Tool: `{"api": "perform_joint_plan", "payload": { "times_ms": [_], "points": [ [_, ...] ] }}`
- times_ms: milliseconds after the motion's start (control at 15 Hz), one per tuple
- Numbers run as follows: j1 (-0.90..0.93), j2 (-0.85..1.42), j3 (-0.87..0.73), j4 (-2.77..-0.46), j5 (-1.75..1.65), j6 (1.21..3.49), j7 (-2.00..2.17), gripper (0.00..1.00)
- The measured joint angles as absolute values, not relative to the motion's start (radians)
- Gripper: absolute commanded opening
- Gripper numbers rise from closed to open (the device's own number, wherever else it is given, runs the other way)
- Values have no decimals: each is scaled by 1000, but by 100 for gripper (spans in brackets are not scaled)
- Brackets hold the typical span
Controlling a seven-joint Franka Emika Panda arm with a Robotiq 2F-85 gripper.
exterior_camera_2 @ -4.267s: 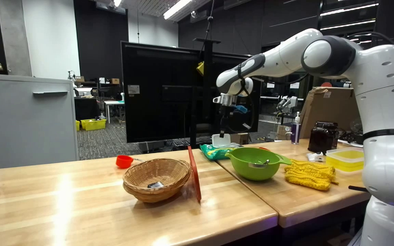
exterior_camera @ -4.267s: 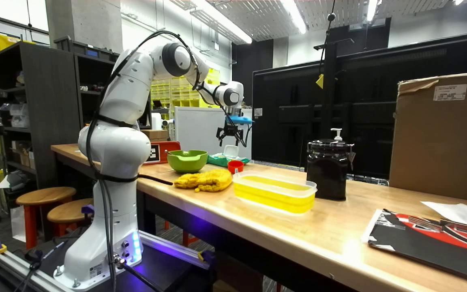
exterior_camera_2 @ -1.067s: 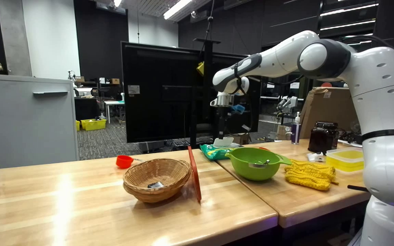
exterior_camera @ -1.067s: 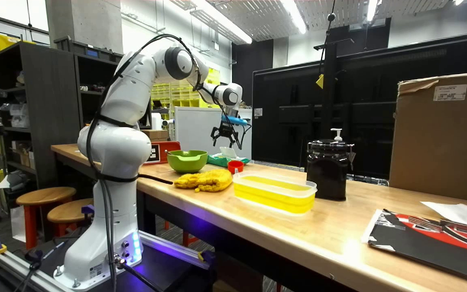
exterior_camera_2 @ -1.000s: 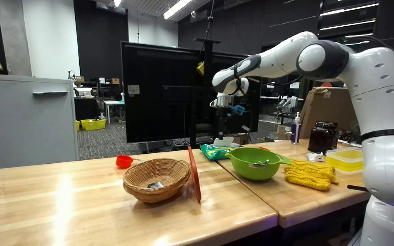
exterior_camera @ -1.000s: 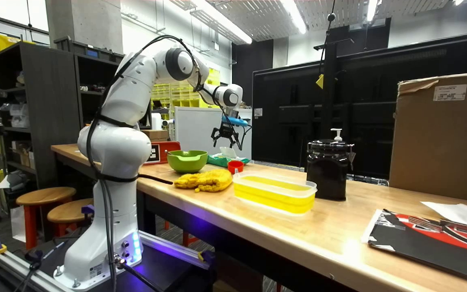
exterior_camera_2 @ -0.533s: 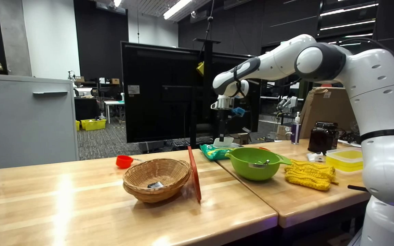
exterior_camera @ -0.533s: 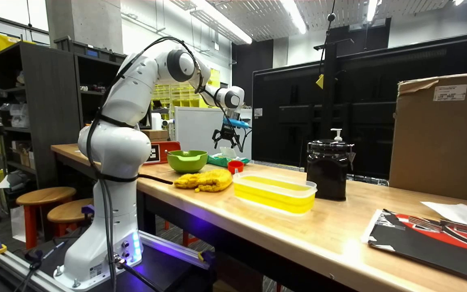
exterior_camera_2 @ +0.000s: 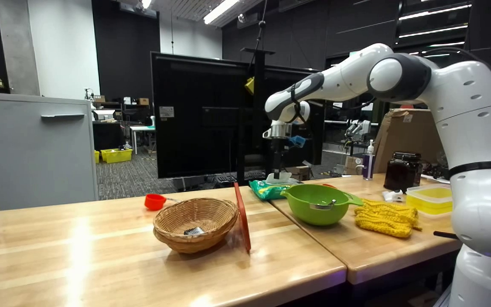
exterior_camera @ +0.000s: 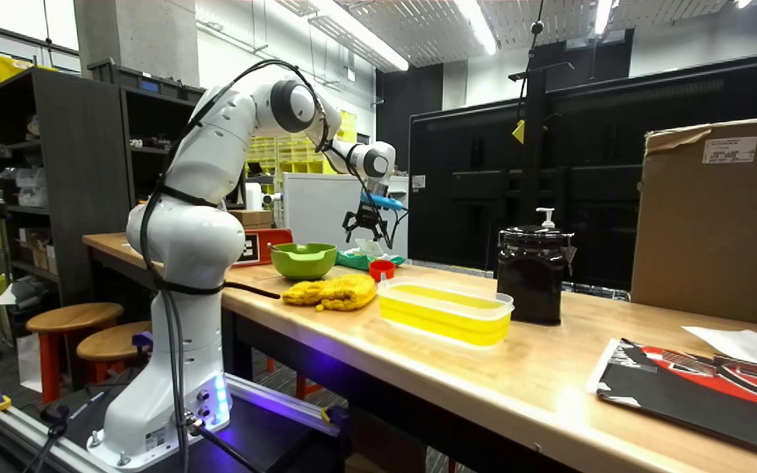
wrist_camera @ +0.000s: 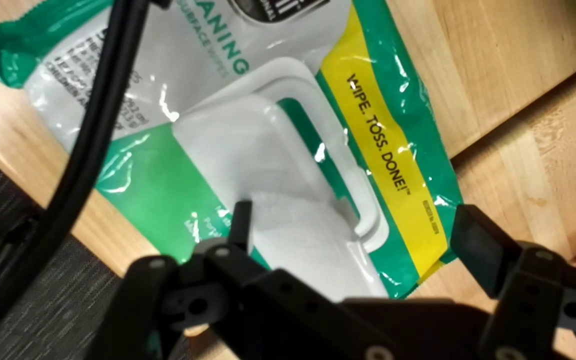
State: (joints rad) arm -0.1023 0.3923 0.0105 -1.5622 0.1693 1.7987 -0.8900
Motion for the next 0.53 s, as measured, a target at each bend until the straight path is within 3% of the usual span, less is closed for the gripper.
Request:
{"api": "perform_joint_plan", "payload": {
  "times_ms": [533],
  "points": [
    [-102, 376, 12, -1581, 169, 1798, -872, 100]
  ]
}}
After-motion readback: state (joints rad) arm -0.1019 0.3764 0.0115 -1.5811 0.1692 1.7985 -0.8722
